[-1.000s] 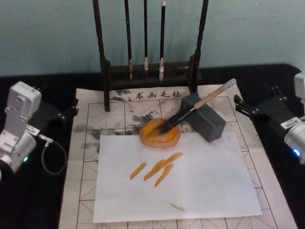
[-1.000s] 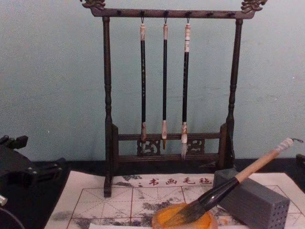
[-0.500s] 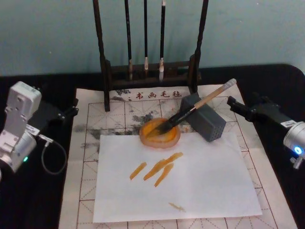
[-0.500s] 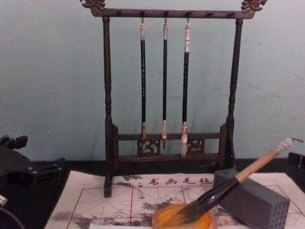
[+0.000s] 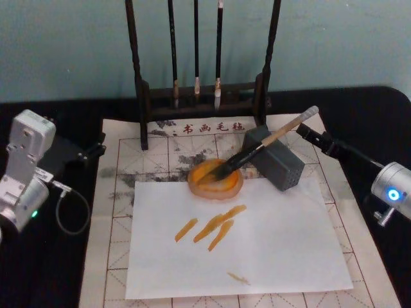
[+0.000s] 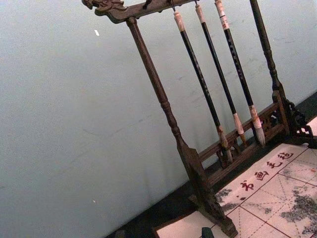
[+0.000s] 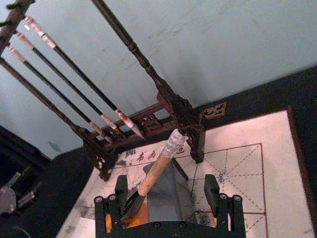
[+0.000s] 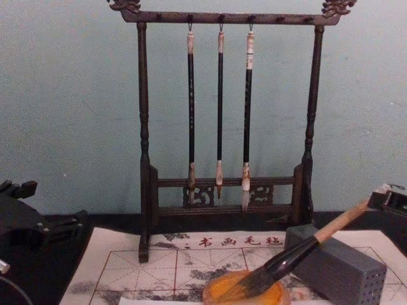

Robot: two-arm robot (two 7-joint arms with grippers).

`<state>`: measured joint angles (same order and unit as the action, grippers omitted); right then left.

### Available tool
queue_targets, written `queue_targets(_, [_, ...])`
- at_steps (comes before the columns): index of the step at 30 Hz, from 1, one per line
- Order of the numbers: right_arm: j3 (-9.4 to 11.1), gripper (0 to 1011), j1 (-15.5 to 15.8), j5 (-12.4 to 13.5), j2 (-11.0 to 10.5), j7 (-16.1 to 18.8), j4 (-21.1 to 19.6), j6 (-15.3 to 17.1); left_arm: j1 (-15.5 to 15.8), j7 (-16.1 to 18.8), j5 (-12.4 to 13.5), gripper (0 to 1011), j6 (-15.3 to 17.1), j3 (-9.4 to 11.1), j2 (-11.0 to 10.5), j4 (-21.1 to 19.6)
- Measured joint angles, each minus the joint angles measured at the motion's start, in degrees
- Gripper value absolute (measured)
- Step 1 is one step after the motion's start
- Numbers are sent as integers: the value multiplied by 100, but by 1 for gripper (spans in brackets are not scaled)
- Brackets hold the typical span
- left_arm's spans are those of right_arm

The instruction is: Pick up the brush from the inkstone, write on the paper, then place the brush back to its original position.

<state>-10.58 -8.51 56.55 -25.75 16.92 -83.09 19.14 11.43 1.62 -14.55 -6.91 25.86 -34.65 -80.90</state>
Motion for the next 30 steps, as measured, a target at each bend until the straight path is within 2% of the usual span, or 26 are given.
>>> queue_targets(6, [-12, 1002, -168, 346, 191, -106, 233, 122, 0, 0, 0, 1001, 0, 0, 0, 0])
queue_targets(12, [-90, 1002, -337, 533, 338, -159, 439, 129, 0, 0, 0, 1001, 0, 0, 0, 0])
queue_targets(22, [-216, 1002, -532, 742, 497, -239, 676, 114, 0, 0, 0, 1001, 0, 0, 0, 0])
queue_targets(30, [-296, 1002, -600, 842, 560, -308, 789, -59, 0, 0, 0, 1001, 0, 0, 0, 0])
